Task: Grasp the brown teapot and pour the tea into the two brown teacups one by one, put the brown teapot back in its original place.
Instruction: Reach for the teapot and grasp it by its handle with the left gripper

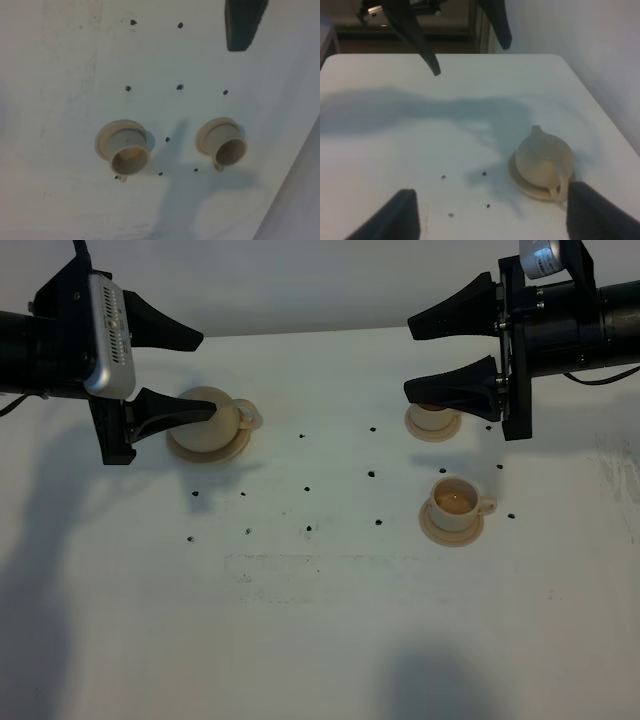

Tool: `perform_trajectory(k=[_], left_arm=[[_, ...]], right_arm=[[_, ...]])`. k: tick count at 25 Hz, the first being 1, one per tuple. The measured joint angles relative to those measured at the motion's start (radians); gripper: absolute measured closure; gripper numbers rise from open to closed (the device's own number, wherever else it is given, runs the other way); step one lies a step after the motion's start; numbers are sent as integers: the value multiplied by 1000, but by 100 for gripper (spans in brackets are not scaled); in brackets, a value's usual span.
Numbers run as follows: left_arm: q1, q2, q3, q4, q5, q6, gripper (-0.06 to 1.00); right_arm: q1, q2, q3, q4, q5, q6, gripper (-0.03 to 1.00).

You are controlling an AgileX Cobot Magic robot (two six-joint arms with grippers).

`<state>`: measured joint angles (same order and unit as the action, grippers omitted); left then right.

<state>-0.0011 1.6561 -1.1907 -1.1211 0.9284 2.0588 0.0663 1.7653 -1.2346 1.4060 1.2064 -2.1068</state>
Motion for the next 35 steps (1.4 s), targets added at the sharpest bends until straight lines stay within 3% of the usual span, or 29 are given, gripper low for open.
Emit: perform_trajectory(k=[12, 16, 21, 25, 35], left_arm=[[1, 0, 0, -1, 0, -8, 32], [1, 0, 0, -48, 0, -35, 32], [1, 0, 0, -75, -49, -188, 32], [19, 0, 0, -22, -127, -374, 32], [188, -141, 0, 121, -207, -719, 37]], right_arm=[[0, -4, 0, 3, 0, 29, 37], [0, -23, 0, 61, 0, 90, 37], [-5, -35, 0, 101, -67, 234, 37], [-65, -47, 0, 100, -154, 375, 37], [-289, -138, 0, 11, -208, 620, 37]])
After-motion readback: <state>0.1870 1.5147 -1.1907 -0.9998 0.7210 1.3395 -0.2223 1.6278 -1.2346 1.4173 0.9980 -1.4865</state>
